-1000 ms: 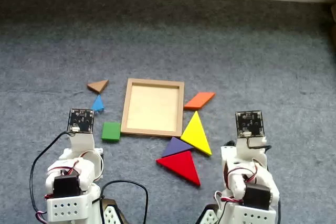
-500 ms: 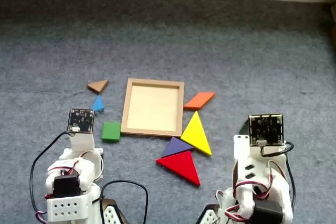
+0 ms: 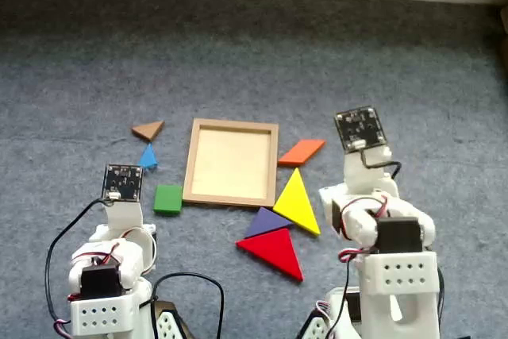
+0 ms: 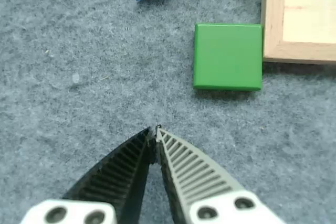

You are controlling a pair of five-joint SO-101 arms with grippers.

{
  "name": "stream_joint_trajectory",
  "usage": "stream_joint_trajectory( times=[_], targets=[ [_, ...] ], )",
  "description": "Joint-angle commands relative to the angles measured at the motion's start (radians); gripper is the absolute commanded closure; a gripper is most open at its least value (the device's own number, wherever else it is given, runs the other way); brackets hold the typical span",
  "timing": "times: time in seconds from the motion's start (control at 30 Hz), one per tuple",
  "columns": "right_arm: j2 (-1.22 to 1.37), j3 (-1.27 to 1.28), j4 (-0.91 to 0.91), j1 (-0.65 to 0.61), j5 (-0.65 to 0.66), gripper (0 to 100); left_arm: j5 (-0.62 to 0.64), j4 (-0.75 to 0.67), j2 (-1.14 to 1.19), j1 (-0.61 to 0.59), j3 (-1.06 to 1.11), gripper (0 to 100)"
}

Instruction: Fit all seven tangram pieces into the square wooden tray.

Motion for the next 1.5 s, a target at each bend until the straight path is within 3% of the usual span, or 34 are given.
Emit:
stream_joint_trajectory(
  times=[0.0,0.07,0.3,0.67,1.1,1.33,1.47],
  targets=[
    [0.122,-0.061,-0.005,-0.13,-0.086,73.2,-0.009,0.005,-0.01,-0.01,0.021,98],
    [0.168,-0.058,-0.045,-0.191,-0.129,68.2,-0.009,0.005,-0.01,-0.01,0.021,98],
    [0.34,-0.051,-0.245,-0.32,-0.227,68.0,-0.009,0.005,-0.01,-0.01,0.021,98],
    [0.565,-0.056,-0.312,-0.43,-0.278,68.0,-0.009,0.005,-0.01,-0.01,0.021,98],
    [0.766,-0.059,-0.389,-0.429,-0.272,68.0,-0.009,0.005,-0.01,-0.01,0.021,98],
    [0.774,-0.093,-0.403,-0.325,-0.272,68.0,-0.009,0.005,-0.01,-0.01,0.021,98],
    [0.765,-0.094,-0.401,-0.328,-0.272,68.0,-0.009,0.005,-0.01,-0.01,0.021,98]
  ],
)
